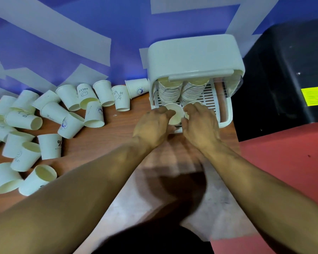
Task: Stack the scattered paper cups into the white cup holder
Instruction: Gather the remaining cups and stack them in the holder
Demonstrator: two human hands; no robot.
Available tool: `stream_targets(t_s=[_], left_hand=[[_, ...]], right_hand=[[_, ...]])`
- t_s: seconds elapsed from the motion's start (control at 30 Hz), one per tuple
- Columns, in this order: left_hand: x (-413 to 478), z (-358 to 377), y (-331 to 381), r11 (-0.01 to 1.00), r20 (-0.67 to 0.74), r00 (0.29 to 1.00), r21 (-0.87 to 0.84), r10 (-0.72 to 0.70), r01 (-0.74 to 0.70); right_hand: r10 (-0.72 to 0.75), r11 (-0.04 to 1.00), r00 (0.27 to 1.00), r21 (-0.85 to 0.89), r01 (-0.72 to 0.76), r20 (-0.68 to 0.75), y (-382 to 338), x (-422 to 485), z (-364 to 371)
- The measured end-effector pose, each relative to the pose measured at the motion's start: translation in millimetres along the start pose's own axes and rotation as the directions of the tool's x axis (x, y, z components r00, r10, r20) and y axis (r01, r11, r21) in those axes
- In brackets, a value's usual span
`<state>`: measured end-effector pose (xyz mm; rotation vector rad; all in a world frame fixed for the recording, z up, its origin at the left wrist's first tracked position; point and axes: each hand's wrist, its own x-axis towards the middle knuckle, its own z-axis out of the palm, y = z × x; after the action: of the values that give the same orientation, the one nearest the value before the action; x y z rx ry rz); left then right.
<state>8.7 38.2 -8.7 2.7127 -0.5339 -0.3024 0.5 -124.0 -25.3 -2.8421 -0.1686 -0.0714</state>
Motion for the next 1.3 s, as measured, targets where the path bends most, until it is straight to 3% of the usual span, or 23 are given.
stream_targets(t_s=[0.1,0.37,0.53,0.77,0.93,1.1,1.17,1.3], left_hand=[[-23.9,-18.2,-15.2,0.999,-0.063,0.998,-0.037,-0.004,0.002],[-133.8,-58.1,-66.5,0.977,-0.248,0.945,-0.029,-0.214,0.213],[-214.7,-80.7,-112.1,0.923,-0.318,0.872,-0.026,-0.372,0.384],[-304.0,-98.7,-198.1,0.823,-0.345,0.752,-0.148,-0.562,0.548],[-343.5,-102.7,-265.8,0.783,-0.289,0.729,-0.190,-0.621,0.592],[-372.9,-97.2,-331.9,0.742,-0.178,0.722,-0.229,-0.669,0.631],[-379.1,-90.1,-350.0,0.740,-0.128,0.736,-0.254,-0.664,0.623],[-381.3,-70.6,-375.0,0.816,-0.065,0.818,-0.147,-0.571,0.558]], right_hand=[[-0.063,0.996,0.997,0.067,0.065,-0.035,-34.5,-4.6,-12.8],[-0.295,0.941,0.955,0.167,0.296,-0.033,-146.0,-35.3,-22.7],[-0.444,0.886,0.894,0.179,0.427,0.063,-226.2,-54.8,-14.4],[-0.564,0.821,0.818,0.188,0.539,0.115,-352.4,-65.1,15.5],[-0.581,0.811,0.797,0.204,0.548,0.165,-421.4,-59.9,54.6],[-0.488,0.872,0.836,0.179,0.455,0.251,-466.9,-50.2,98.4],[-0.432,0.901,0.861,0.173,0.399,0.267,-476.4,-48.2,112.5],[-0.336,0.942,0.884,0.116,0.315,0.324,-483.6,-44.8,130.8]])
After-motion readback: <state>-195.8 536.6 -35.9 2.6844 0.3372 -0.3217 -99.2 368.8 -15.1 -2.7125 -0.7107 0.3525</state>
